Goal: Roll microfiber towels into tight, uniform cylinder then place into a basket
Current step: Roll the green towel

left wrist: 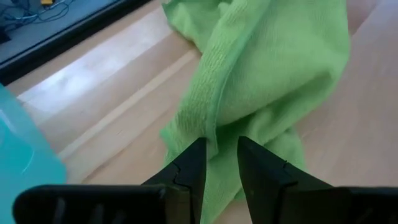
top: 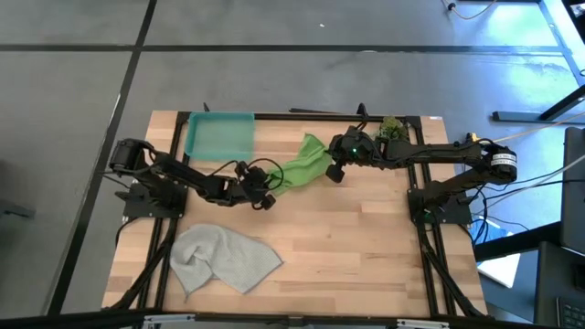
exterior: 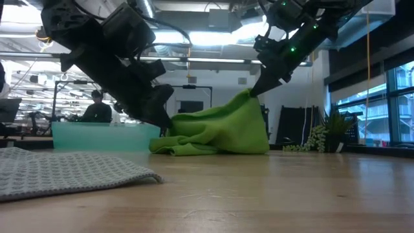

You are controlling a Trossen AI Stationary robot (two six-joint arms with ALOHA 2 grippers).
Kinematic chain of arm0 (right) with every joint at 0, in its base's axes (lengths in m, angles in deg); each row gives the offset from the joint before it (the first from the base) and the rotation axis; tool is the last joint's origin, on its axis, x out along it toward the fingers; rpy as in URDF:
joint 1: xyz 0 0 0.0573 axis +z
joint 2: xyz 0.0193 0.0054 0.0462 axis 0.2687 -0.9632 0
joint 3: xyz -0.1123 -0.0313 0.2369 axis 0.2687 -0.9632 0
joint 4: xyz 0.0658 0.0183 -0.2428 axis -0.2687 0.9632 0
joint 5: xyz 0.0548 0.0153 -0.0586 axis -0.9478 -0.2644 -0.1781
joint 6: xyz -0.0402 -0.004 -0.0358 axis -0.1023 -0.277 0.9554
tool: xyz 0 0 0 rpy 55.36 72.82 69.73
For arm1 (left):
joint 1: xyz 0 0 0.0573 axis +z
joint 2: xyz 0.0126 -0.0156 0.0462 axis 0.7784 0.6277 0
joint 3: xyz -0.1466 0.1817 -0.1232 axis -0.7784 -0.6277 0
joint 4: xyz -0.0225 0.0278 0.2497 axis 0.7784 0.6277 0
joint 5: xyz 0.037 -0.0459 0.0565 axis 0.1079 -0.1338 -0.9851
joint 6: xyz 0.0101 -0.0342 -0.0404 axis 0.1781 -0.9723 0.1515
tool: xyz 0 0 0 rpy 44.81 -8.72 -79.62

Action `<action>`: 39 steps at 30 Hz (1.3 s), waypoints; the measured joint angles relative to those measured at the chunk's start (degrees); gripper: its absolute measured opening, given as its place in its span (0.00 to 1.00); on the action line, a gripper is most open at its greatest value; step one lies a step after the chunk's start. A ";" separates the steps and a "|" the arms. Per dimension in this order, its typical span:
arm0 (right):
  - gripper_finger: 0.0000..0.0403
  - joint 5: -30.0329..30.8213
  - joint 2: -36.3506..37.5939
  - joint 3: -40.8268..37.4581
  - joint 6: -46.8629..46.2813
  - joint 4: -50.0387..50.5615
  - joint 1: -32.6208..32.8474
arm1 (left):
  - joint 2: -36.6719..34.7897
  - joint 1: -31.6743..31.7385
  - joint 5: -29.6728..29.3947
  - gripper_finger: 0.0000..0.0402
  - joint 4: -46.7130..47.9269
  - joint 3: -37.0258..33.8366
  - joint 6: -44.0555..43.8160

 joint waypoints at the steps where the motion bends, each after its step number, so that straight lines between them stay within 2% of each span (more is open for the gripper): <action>1: 0.00 0.00 -0.01 0.00 0.01 0.00 0.01 | 0.78 0.00 -0.27 0.22 -0.21 0.00 -0.03; 8: 0.00 0.00 -0.02 -0.01 0.00 0.02 0.02 | 5.64 -0.11 -1.52 0.22 -5.32 -0.04 0.20; 24: 0.00 0.01 -0.02 -0.01 0.88 0.02 0.02 | 6.18 -0.09 -14.84 0.22 -6.00 -0.04 0.19; 30: 0.00 0.02 -0.02 -0.02 1.22 0.02 0.02 | 6.18 0.80 -14.92 0.22 -6.04 -0.04 0.06; 36: 0.00 0.02 -0.02 -0.02 1.22 0.02 0.02 | 6.18 3.86 -8.18 0.22 -5.97 -0.04 0.08; 39: 0.00 0.01 -0.02 -0.02 1.22 0.01 0.02 | 6.18 5.00 -8.21 0.22 -5.96 -0.04 0.21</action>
